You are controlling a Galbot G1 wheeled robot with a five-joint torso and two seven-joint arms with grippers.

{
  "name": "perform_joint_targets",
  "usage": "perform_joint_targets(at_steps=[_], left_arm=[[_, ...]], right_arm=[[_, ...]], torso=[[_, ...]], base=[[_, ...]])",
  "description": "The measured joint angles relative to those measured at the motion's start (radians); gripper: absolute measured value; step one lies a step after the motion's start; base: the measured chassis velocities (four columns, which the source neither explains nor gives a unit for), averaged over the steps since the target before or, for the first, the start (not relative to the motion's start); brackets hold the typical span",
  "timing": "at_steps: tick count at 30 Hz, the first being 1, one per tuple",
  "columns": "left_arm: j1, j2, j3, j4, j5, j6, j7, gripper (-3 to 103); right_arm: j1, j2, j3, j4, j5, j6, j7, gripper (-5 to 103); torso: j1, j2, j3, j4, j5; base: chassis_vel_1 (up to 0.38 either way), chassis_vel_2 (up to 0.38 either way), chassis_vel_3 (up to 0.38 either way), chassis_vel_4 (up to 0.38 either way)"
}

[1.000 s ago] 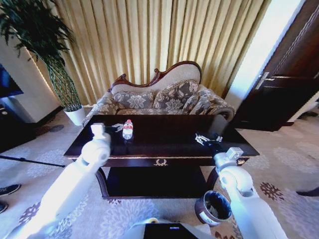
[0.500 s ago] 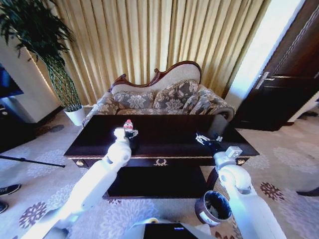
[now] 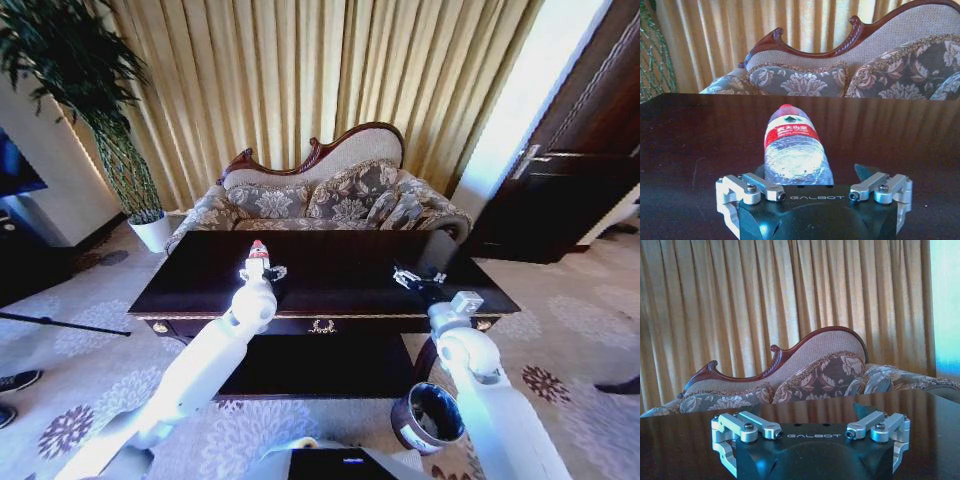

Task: Move to the front of the table and place the trash on the table into the trash bin.

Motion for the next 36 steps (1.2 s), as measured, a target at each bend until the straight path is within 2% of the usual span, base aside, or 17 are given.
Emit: perform_joint_targets(at_steps=[1, 4, 6, 9, 11, 12, 18, 21, 23, 24, 25, 26, 29, 30, 33, 34, 36], left_arm=[[0.000, 0.000, 0.000, 0.000, 0.000, 0.000, 0.000, 103], [0.004, 0.001, -0.002, -0.004, 0.001, -0.001, -0.009, 84], [0.004, 0.003, -0.003, -0.006, 0.001, -0.001, -0.009, 84], [0.005, 0.008, -0.008, -0.012, 0.001, -0.002, -0.006, 68], [0.005, 0.009, -0.008, -0.013, 0.001, -0.002, -0.006, 68], [0.005, 0.011, -0.010, -0.016, 0.001, -0.003, -0.003, 57], [0.007, 0.017, -0.012, -0.025, 0.011, -0.007, 0.023, 43], [0.010, 0.027, -0.013, -0.026, 0.083, -0.025, 0.083, 41], [0.021, 0.043, -0.015, -0.012, 0.218, -0.068, 0.194, 39], [0.031, 0.058, -0.022, -0.003, 0.301, -0.105, 0.289, 39], [0.031, 0.058, -0.022, -0.003, 0.301, -0.105, 0.289, 39], [0.037, 0.070, -0.026, 0.001, 0.344, -0.131, 0.349, 39], [0.061, 0.118, -0.043, 0.031, 0.516, -0.274, 0.558, 39], [0.061, 0.118, -0.043, 0.031, 0.516, -0.274, 0.558, 39], [0.064, 0.164, -0.053, 0.090, 0.652, -0.451, 0.715, 39], [0.064, 0.164, -0.053, 0.090, 0.652, -0.451, 0.715, 39], [0.044, 0.196, -0.059, 0.138, 0.730, -0.564, 0.812, 39]], right_arm=[[0.000, 0.000, 0.000, 0.000, 0.000, 0.000, 0.000, 100], [-0.003, -0.001, 0.000, 0.000, 0.000, 0.000, 0.002, 100], [-0.003, 0.000, 0.000, 0.000, 0.000, 0.000, 0.003, 100], [-0.005, 0.002, 0.000, -0.001, -0.002, 0.000, 0.003, 100], [-0.006, 0.002, 0.000, -0.001, -0.003, 0.000, 0.003, 100], [-0.007, 0.002, 0.000, -0.001, -0.003, 0.000, 0.004, 100], [-0.012, 0.004, 0.002, 0.002, -0.003, 0.000, 0.004, 100], [-0.017, 0.006, 0.003, 0.004, -0.003, 0.000, 0.005, 100], [-0.020, 0.010, 0.004, 0.008, -0.004, 0.000, 0.005, 100], [-0.020, 0.012, 0.003, 0.010, -0.004, 0.000, 0.005, 100], [-0.020, 0.012, 0.003, 0.010, -0.004, 0.000, 0.005, 100], [-0.020, 0.012, 0.003, 0.011, -0.004, 0.000, 0.005, 100], [-0.013, 0.005, -0.005, 0.012, 0.002, 0.000, 0.005, 100], [-0.013, 0.005, -0.005, 0.012, 0.002, 0.000, 0.005, 100], [0.000, -0.011, -0.020, 0.021, 0.074, -0.003, 0.009, 100], [0.000, -0.011, -0.020, 0.021, 0.074, -0.003, 0.009, 100], [0.015, -0.020, -0.036, 0.033, 0.162, -0.011, 0.019, 100]], torso=[[0.000, 0.000, 0.000, 0.0000, 0.0000], [0.000, 0.000, 0.000, 0.0000, -0.0001], [0.000, 0.000, 0.000, 0.0000, -0.0001], [0.000, 0.000, 0.000, 0.0000, -0.0001], [0.000, 0.000, 0.000, 0.0000, -0.0001], [0.000, 0.000, 0.000, 0.0000, -0.0001], [0.000, 0.000, 0.000, 0.0000, -0.0001], [0.000, 0.000, 0.000, -0.0001, -0.0001], [0.000, 0.000, 0.000, 0.0000, -0.0002], [0.000, 0.000, 0.000, 0.0000, -0.0001], [0.000, 0.000, 0.000, 0.0000, -0.0001], [0.000, 0.000, 0.000, 0.0000, -0.0002], [0.000, 0.000, 0.000, 0.0001, -0.0001], [0.000, 0.000, 0.000, 0.0001, -0.0001], [0.000, 0.000, 0.000, 0.0000, -0.0003], [0.000, 0.000, 0.000, 0.0000, -0.0003], [0.000, 0.000, 0.000, 0.0000, -0.0003]], base=[[0.000, 0.000, 0.000, 0.000], [0.000, 0.000, 0.000, 0.000], [0.000, 0.000, 0.000, 0.000], [0.000, 0.000, 0.000, 0.000], [0.000, 0.000, 0.000, 0.000], [0.000, 0.000, 0.000, 0.000], [0.000, 0.000, 0.000, 0.000], [0.000, 0.000, 0.000, 0.000], [0.000, 0.000, 0.000, 0.000], [0.000, 0.000, 0.000, 0.000], [0.000, 0.000, 0.000, 0.000], [0.000, 0.000, 0.000, 0.000], [0.000, 0.000, 0.000, 0.000], [0.000, 0.000, 0.000, 0.000], [0.000, 0.000, 0.000, 0.000], [0.000, 0.000, 0.000, 0.000], [0.000, 0.000, 0.000, 0.000]])
